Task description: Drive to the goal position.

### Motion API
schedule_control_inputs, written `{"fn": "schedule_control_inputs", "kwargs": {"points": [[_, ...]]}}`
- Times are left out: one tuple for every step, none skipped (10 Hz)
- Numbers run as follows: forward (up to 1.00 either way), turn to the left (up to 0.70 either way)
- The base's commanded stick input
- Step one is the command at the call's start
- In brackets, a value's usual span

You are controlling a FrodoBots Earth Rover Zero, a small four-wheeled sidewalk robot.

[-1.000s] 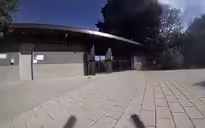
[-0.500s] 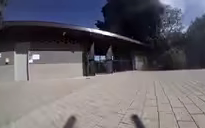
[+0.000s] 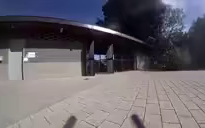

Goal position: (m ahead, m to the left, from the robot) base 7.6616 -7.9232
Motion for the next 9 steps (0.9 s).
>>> {"fn": "schedule_control_inputs", "kwargs": {"points": [[1.0,0.0],[1.0,0.0],[1.0,0.0],[1.0,0.0],[1.0,0.0],[1.0,-0.04],[1.0,-0.4],[1.0,-0.4],[1.0,-0.4]]}}
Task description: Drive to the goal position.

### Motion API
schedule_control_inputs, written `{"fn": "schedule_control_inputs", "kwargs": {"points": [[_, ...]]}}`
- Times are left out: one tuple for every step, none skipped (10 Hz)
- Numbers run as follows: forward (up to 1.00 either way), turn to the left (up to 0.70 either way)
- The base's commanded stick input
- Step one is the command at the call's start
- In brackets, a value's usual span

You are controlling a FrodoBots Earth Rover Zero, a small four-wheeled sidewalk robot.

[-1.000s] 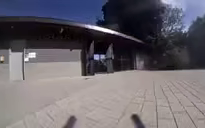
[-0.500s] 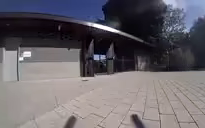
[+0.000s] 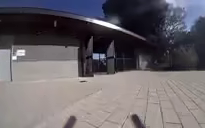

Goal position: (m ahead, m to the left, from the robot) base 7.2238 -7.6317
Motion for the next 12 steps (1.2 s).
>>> {"fn": "schedule_control_inputs", "kwargs": {"points": [[1.0,-0.4],[1.0,-0.25],[1.0,0.0],[1.0,0.0],[1.0,0.0],[1.0,0.0],[1.0,0.0],[1.0,0.0],[1.0,0.0],[1.0,0.0],[1.0,0.0],[1.0,0.0]]}}
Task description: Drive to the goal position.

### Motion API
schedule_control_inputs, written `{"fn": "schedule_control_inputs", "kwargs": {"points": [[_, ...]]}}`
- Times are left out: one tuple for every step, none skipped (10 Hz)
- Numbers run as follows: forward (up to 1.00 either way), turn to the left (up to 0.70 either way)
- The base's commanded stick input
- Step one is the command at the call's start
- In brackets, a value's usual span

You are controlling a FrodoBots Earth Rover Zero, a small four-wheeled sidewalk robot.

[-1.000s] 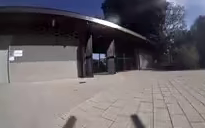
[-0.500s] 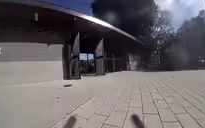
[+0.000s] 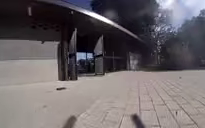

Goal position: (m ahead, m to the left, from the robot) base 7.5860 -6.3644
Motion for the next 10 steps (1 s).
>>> {"fn": "schedule_control_inputs", "kwargs": {"points": [[1.0,0.0],[1.0,0.0],[1.0,0.0],[1.0,0.0],[1.0,0.0],[1.0,0.0],[1.0,-0.1],[1.0,-0.4],[1.0,-0.4],[1.0,-0.4]]}}
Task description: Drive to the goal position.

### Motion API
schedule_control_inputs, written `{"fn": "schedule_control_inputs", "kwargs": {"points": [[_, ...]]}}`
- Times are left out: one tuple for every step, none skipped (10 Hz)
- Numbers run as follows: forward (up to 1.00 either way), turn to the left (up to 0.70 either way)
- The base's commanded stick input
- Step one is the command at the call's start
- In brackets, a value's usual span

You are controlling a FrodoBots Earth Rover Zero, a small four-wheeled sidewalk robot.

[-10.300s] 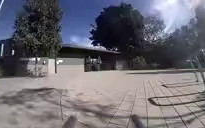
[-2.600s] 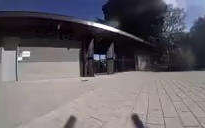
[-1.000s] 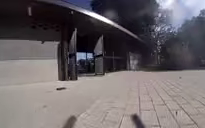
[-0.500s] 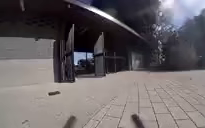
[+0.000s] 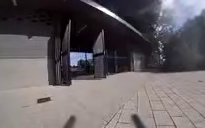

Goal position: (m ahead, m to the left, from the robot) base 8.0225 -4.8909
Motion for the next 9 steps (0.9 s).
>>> {"fn": "schedule_control_inputs", "kwargs": {"points": [[1.0,-0.4],[1.0,-0.4],[1.0,-0.4],[1.0,-0.4],[1.0,-0.4],[1.0,-0.4],[1.0,-0.4],[1.0,-0.4],[1.0,-0.4]]}}
